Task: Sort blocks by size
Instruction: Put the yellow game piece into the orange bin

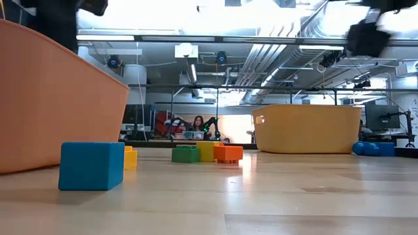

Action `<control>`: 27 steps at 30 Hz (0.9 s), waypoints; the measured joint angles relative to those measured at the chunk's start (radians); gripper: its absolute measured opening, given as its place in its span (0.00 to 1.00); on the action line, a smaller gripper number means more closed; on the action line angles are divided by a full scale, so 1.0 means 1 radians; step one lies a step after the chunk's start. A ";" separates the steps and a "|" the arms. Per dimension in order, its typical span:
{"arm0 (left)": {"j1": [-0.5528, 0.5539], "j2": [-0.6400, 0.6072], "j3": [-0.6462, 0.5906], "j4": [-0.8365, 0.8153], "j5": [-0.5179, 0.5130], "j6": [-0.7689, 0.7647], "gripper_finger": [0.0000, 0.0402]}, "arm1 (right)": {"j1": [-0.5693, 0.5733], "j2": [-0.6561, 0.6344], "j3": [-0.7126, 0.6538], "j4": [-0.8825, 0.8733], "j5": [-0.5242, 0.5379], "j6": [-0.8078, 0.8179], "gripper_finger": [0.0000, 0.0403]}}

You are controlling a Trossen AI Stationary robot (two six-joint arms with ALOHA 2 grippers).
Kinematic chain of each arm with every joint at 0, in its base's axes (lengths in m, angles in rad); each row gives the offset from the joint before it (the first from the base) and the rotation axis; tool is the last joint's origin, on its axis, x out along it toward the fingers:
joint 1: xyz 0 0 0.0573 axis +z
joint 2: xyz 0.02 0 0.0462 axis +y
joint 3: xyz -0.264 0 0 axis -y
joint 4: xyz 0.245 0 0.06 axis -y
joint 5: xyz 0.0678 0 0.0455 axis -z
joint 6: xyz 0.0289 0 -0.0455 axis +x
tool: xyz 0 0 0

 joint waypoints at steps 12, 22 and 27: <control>0.138 -0.001 0.001 0.113 -0.175 0.117 0.87 | 0.399 0.210 0.000 -0.176 0.003 0.709 0.82; 0.193 -0.001 0.001 0.115 -0.151 0.175 0.87 | 0.315 0.417 0.000 -0.146 -0.122 1.102 0.82; 0.200 -0.002 0.001 0.114 -0.126 0.226 0.87 | 0.315 0.449 0.044 -0.154 -0.089 1.162 0.82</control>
